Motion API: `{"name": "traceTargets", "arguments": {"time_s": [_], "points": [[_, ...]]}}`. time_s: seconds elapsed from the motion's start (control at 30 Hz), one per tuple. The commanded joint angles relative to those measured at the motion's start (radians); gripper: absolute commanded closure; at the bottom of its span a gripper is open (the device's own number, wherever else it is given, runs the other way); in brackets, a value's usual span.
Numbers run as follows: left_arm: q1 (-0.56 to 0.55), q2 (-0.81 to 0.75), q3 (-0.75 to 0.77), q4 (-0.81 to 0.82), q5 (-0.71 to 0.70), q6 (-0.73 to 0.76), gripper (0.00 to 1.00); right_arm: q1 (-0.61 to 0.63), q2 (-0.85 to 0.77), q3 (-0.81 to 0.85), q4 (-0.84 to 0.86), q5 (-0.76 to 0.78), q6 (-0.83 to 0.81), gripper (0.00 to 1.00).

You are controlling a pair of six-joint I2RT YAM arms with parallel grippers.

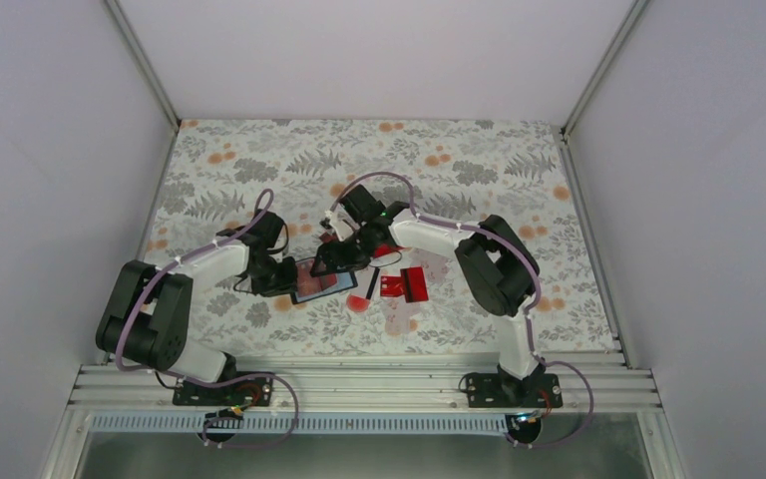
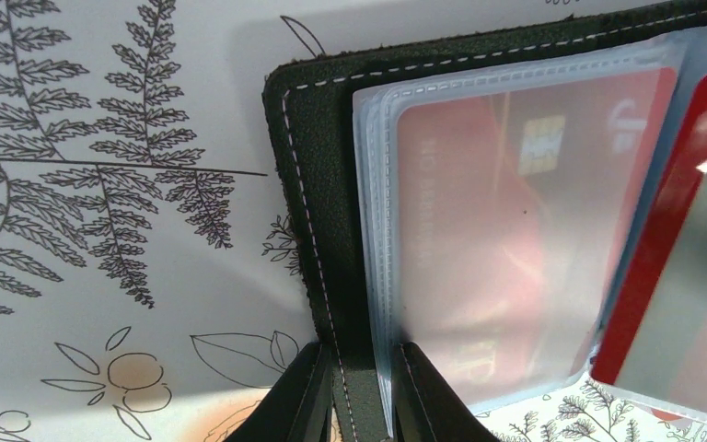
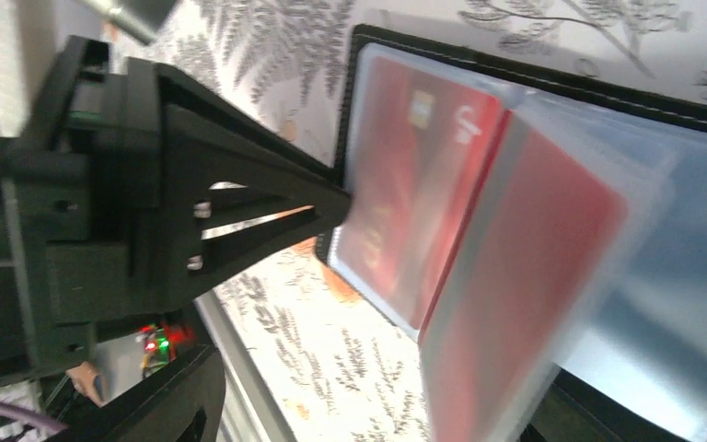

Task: Put the credit cards into the card holder

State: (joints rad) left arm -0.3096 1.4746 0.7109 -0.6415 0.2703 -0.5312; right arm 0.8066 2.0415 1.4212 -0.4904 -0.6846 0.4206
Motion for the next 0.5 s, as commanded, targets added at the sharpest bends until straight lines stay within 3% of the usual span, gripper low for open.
{"name": "traceTargets", "arguments": {"time_s": [0.0,0.47], "points": [[-0.006,0.035,-0.018,0.034,0.006,0.009,0.82,0.012,-0.017,0.009,0.066,-0.119,-0.025,0.26],[-0.006,-0.083,0.014,-0.053,-0.029,-0.036,0.82,0.036,0.042,0.057,0.091,-0.228,-0.055,0.26]]}}
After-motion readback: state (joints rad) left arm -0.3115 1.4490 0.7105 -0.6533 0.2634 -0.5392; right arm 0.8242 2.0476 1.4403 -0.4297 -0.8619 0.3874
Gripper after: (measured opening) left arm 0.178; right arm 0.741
